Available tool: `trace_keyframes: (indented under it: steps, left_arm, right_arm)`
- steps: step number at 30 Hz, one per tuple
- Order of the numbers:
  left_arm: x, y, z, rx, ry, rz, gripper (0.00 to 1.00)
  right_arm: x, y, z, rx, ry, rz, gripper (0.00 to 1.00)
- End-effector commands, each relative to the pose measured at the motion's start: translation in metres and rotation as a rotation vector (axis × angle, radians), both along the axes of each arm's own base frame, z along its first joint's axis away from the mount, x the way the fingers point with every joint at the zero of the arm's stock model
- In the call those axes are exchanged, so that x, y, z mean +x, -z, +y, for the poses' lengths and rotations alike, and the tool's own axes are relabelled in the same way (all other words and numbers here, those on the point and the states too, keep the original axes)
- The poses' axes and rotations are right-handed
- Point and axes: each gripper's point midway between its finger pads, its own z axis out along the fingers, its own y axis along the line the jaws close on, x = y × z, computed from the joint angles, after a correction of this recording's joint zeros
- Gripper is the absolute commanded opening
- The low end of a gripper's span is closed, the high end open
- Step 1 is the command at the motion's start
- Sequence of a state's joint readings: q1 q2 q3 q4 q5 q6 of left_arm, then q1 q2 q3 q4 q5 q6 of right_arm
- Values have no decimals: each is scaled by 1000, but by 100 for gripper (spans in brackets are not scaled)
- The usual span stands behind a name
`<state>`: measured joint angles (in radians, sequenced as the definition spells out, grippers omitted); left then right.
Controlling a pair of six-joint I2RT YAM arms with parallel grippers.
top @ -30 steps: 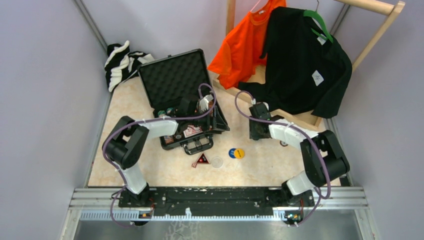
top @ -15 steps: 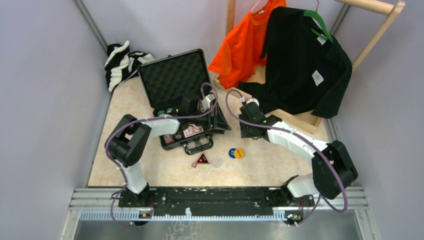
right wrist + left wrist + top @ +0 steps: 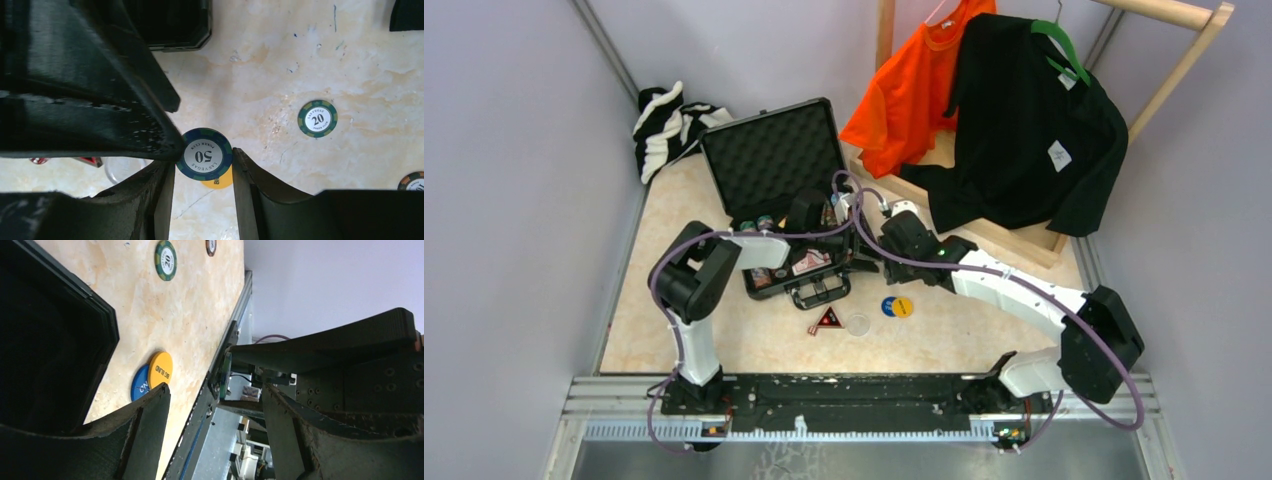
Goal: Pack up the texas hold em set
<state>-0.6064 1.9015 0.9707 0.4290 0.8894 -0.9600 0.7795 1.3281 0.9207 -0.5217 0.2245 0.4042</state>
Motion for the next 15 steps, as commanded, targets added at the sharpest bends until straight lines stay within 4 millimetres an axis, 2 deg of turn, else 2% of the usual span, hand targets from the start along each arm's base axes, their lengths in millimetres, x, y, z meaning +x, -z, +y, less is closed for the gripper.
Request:
trace_keyframes:
  steps: [1, 9, 15]
  left_arm:
    - [-3, -17, -8, -92, 56, 3, 72]
    - [-16, -26, -12, -176, 126, 45, 57]
    - [-18, -22, -13, -174, 135, 55, 43]
  right_arm:
    - [7, -42, 22, 79, -21, -97, 40]
    - [7, -46, 28, 85, -40, -107, 39]
    - [6, -49, 32, 89, -51, -111, 39]
